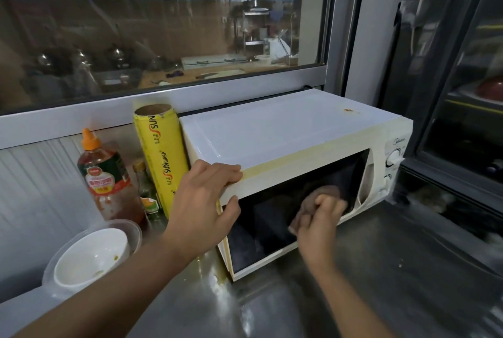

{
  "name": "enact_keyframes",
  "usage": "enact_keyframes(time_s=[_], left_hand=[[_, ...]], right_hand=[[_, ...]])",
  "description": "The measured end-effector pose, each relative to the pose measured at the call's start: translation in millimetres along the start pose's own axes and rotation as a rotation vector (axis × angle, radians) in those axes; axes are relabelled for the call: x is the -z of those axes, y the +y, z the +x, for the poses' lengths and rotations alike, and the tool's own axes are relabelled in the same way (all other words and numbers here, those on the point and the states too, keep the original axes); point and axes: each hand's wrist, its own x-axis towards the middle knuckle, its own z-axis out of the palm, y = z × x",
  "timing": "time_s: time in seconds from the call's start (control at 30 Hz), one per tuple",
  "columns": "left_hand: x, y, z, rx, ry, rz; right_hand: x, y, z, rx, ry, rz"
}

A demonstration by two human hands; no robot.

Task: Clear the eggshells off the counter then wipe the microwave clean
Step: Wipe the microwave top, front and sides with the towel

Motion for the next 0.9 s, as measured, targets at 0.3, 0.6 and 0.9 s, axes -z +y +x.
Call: enact_keyframes(time_s=[0.3,0.6,0.9], left_hand=[[-3,2,-6,0.002,0.019,-0.019],[-10,-8,-8,-0.042,0.084,-0.028],[-17,-10,-7,-0.037,0.142,-0.073]], right_hand=[[-35,-25,-94,0.258,-0.166,-0.137],[-5,58,33,-0.040,0.006,-0.252],[-3,80,36,-0.284,0.018,-0.199]])
